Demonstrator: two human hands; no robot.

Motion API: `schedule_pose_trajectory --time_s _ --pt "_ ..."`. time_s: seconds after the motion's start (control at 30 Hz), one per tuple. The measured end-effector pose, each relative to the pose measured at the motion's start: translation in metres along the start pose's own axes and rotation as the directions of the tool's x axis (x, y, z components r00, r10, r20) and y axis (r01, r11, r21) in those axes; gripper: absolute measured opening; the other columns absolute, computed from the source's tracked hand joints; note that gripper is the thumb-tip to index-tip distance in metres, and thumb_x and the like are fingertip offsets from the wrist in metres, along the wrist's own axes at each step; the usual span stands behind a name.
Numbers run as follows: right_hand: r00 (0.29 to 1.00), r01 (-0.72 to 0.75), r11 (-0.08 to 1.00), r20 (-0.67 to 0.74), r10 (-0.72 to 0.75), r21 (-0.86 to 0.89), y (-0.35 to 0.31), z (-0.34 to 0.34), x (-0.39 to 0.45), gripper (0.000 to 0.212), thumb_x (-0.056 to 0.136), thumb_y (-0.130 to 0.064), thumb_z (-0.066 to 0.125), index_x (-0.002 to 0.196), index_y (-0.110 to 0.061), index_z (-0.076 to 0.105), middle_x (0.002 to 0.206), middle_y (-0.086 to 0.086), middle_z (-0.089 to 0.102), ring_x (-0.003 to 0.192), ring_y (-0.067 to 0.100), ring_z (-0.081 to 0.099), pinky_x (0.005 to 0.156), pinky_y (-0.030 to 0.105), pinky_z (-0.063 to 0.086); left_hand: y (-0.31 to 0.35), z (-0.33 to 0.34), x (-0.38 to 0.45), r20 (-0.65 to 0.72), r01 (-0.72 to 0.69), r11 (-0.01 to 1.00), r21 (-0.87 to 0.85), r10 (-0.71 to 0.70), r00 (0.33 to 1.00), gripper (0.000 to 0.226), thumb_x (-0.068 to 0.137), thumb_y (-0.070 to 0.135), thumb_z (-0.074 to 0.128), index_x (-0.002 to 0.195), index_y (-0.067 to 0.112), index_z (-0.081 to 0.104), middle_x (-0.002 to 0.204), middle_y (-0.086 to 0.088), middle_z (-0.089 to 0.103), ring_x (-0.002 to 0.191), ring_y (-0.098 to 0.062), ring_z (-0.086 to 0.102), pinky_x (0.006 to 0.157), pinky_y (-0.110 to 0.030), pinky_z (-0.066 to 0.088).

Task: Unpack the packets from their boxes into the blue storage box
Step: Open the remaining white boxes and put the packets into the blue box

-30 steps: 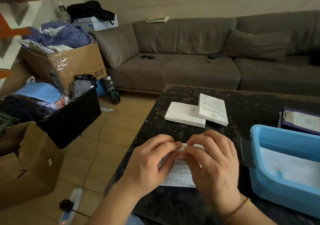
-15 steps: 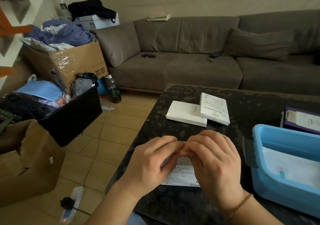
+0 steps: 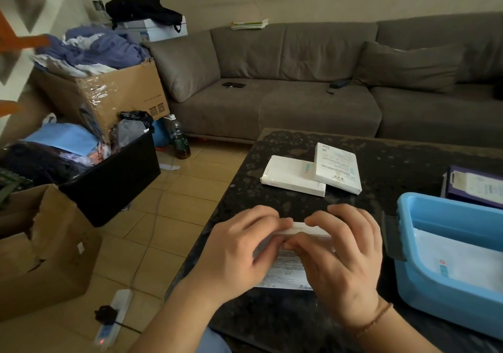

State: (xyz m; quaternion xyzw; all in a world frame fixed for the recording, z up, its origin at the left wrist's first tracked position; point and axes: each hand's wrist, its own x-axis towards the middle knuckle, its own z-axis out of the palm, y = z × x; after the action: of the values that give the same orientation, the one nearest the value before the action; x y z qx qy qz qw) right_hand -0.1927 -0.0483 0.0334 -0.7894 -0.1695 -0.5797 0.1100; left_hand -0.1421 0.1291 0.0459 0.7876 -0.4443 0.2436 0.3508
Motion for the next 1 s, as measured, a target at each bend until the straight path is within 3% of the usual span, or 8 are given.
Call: schedule_pose_trajectory --time_s 0.07,0.23,0.37,0.43,0.57,0.77,0.9,1.0 --pt "1.000 0.017 1.000 -0.004 -0.017 0.013 0.002 0.001 -0.004 0.002 0.077 -0.018 0.080 0.077 -0.020 0.078 0.105 0.000 0.057 0.097 0.032 0.057 0.087 0.051 0.047 0.003 -0.003 0.002 0.022 0.027 0.997 -0.071 -0.026 0.999 0.025 0.097 0.022 0.055 0.111 0.008 0.070 0.107 0.004 0.065 0.096 -0.010 0.064 0.074 -0.027 0.056" --pt "0.997 0.061 0.995 0.050 -0.065 0.079 0.009 0.003 -0.013 0.021 0.081 -0.019 0.078 0.099 -0.022 0.065 0.112 0.003 0.056 0.100 0.031 0.059 0.083 0.046 0.048 0.006 -0.006 0.011 0.069 0.095 0.980 -0.177 -0.084 0.994 0.030 0.098 0.035 0.055 0.102 0.009 0.071 0.102 0.006 0.065 0.094 -0.011 0.065 0.073 -0.028 0.056" --pt "0.977 -0.034 0.983 0.212 -0.006 0.183 0.007 -0.005 -0.029 0.007 0.080 -0.019 0.077 0.083 -0.015 0.071 0.128 0.006 0.052 0.125 0.034 0.050 0.092 0.045 0.049 0.001 -0.002 0.016 0.038 0.059 0.992 -0.115 -0.055 0.998 0.029 0.092 0.039 0.063 0.097 0.011 0.070 0.101 0.008 0.065 0.090 -0.008 0.065 0.067 -0.029 0.057" --pt "0.976 -0.132 0.938 0.206 0.068 0.320 0.005 -0.016 -0.026 0.009 0.079 -0.017 0.072 0.085 -0.015 0.065 0.130 0.007 0.052 0.129 0.035 0.046 0.100 0.045 0.044 0.000 0.000 0.015 0.030 0.029 0.994 -0.106 -0.026 0.999 0.026 0.092 0.037 0.064 0.098 0.012 0.069 0.101 0.009 0.065 0.090 -0.007 0.065 0.067 -0.027 0.057" --pt "0.925 -0.379 0.820 0.197 0.324 0.428 0.007 -0.022 -0.007 0.024 0.086 -0.015 0.066 0.109 -0.011 0.065 0.129 0.011 0.058 0.124 0.023 0.055 0.101 0.033 0.048 0.002 0.001 0.014 0.016 0.016 0.996 -0.088 -0.015 1.000 0.020 0.088 0.033 0.069 0.097 0.015 0.068 0.100 0.011 0.066 0.088 -0.006 0.066 0.068 -0.026 0.058" --pt "0.931 -0.363 0.843 0.174 0.319 0.396 0.010 -0.011 -0.015 0.017 0.087 -0.011 0.065 0.095 0.001 0.074 0.110 0.007 0.067 0.108 0.014 0.064 0.090 0.026 0.054 0.008 -0.005 0.018 0.100 0.091 0.992 -0.083 -0.082 0.992 0.016 0.085 0.031 0.069 0.097 0.021 0.065 0.099 0.015 0.064 0.088 -0.010 0.066 0.069 -0.029 0.058" --pt "0.906 -0.421 0.818 0.225 0.358 0.393 0.013 -0.011 -0.011 0.014 0.088 -0.013 0.065 0.094 -0.005 0.074 0.108 0.002 0.066 0.102 0.011 0.064 0.085 0.024 0.055 0.017 -0.019 0.024 0.253 0.147 0.983 0.109 -0.170 0.952 0.025 0.083 0.048 0.065 0.103 0.038 0.055 0.104 0.025 0.057 0.091 0.001 0.058 0.067 -0.013 0.049" --pt "0.897 -0.436 0.819 0.257 0.360 0.373 0.014 -0.011 -0.011 0.012 0.087 -0.012 0.066 0.096 -0.008 0.073 0.110 -0.002 0.065 0.102 0.007 0.063 0.084 0.025 0.056 0.023 -0.024 0.033 0.251 0.147 0.978 0.148 -0.181 0.951 0.020 0.084 0.052 0.065 0.094 0.036 0.060 0.091 0.024 0.061 0.081 0.000 0.057 0.058 -0.012 0.041"
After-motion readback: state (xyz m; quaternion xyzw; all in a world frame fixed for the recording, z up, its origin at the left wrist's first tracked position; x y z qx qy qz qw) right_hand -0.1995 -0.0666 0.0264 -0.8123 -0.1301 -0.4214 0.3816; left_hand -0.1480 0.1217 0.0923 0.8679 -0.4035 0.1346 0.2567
